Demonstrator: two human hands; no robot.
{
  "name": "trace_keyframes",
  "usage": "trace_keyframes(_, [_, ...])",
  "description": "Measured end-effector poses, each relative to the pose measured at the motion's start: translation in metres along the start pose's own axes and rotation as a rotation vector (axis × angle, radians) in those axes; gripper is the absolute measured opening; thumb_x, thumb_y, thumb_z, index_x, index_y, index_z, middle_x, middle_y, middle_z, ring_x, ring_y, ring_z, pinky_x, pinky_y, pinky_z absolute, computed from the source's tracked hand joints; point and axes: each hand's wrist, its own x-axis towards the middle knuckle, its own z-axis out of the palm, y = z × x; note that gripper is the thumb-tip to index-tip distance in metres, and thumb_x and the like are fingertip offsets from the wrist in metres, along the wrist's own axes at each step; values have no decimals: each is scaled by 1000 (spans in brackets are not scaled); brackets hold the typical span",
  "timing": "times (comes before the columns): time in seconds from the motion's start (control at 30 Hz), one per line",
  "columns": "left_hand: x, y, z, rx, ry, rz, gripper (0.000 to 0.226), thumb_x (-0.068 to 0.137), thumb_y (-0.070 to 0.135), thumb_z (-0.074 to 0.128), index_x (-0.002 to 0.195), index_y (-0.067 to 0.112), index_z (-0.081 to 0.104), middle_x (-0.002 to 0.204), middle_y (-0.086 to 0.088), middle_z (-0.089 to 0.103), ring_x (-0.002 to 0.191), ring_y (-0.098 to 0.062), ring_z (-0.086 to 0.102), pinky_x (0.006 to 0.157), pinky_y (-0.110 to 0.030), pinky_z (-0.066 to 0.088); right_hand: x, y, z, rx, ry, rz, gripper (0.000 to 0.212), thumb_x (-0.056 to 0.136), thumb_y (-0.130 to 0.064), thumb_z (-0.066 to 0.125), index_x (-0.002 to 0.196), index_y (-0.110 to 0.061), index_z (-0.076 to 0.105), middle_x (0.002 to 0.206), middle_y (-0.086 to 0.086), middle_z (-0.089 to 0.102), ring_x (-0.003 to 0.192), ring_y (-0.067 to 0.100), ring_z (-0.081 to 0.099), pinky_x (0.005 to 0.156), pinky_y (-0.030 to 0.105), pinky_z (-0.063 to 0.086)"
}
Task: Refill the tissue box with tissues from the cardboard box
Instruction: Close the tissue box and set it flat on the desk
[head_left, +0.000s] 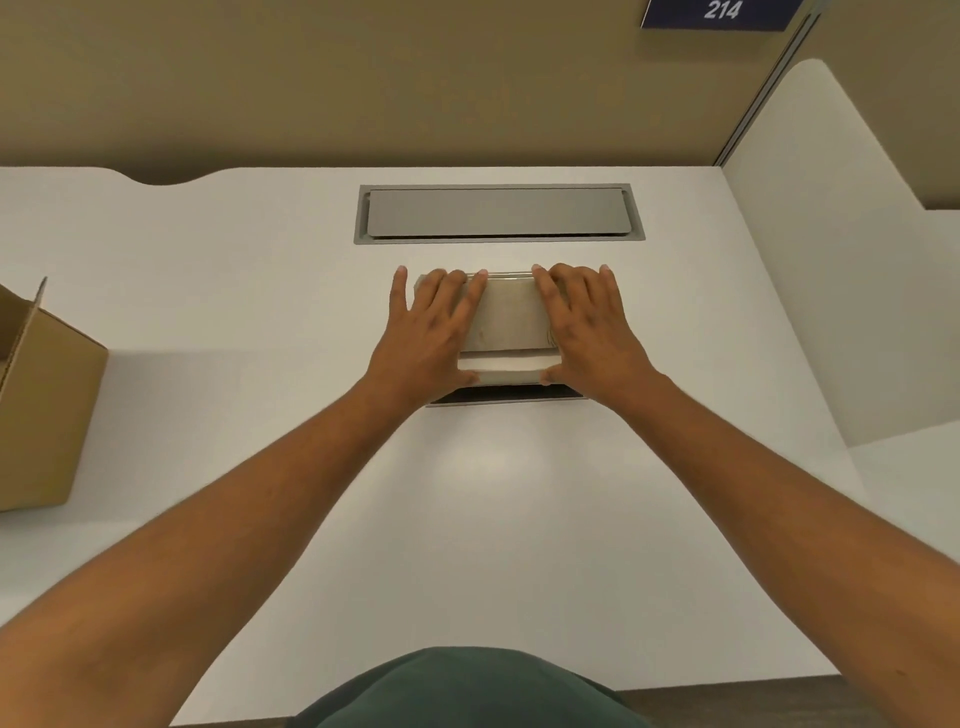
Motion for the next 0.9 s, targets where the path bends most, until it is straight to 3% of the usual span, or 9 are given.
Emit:
trace_keyframes(0.13, [-11, 7, 7, -23, 95, 16, 107, 65, 48, 95, 151, 6, 46, 144, -18, 57, 133, -39, 55, 122, -61, 36, -9, -3, 13, 28, 67, 4, 102, 61, -30, 96, 148, -12, 47, 141, 16, 50, 132, 38, 48, 119, 51, 35])
trace_keyframes(0.3, [-24, 15, 15, -61, 105, 11, 91, 73, 36, 95, 147, 6, 51, 148, -24, 56, 135, -42, 54, 117, -55, 43, -20, -12, 25, 42, 98, 43, 92, 65, -27, 97, 144, -12, 51, 145, 17, 53, 133, 39, 51, 112, 49, 42])
trace_keyframes(0.47, [-38, 20, 27, -5, 151, 21, 68, 92, 16, 72, 154, 6, 46, 161, -23, 50, 150, -41, 47, 125, -58, 35, -28, -17, 31, -2, 40, 73, 93, 67, -27, 96, 147, -11, 50, 159, 14, 48, 145, 38, 46, 118, 54, 38])
trace_keyframes(0.63, [-53, 23, 47, 32, 180, 59, 67, 98, 3, 59, 161, 7, 36, 167, -21, 44, 155, -40, 42, 128, -58, 26, -39, -22, 43, -38, 64, 85, 87, 70, -20, 93, 146, -10, 51, 159, 12, 51, 146, 39, 47, 115, 56, 40])
trace_keyframes(0.77, [-76, 24, 64, 19, 202, 97, 66, 104, -6, 35, 168, 8, 23, 173, -22, 34, 161, -39, 31, 133, -57, 19, -51, -24, 62, -56, 120, 78, 69, 80, -13, 86, 141, -12, 55, 155, 9, 55, 143, 38, 51, 110, 54, 43])
trace_keyframes(0.83, [-83, 25, 68, 0, 191, 101, 71, 105, -3, 40, 170, 9, 18, 176, -22, 28, 164, -39, 24, 134, -59, 16, -57, -23, 71, -62, 150, 71, 63, 87, -9, 80, 144, -13, 53, 159, 9, 52, 146, 38, 48, 114, 55, 40])
trace_keyframes(0.9, [-86, 27, 69, -22, 172, 94, 75, 106, 11, 52, 171, 11, 13, 178, -21, 23, 166, -38, 19, 134, -60, 14, -60, -23, 76, -50, 157, 71, 64, 91, -8, 75, 148, -13, 48, 163, 9, 47, 150, 38, 44, 119, 56, 37])
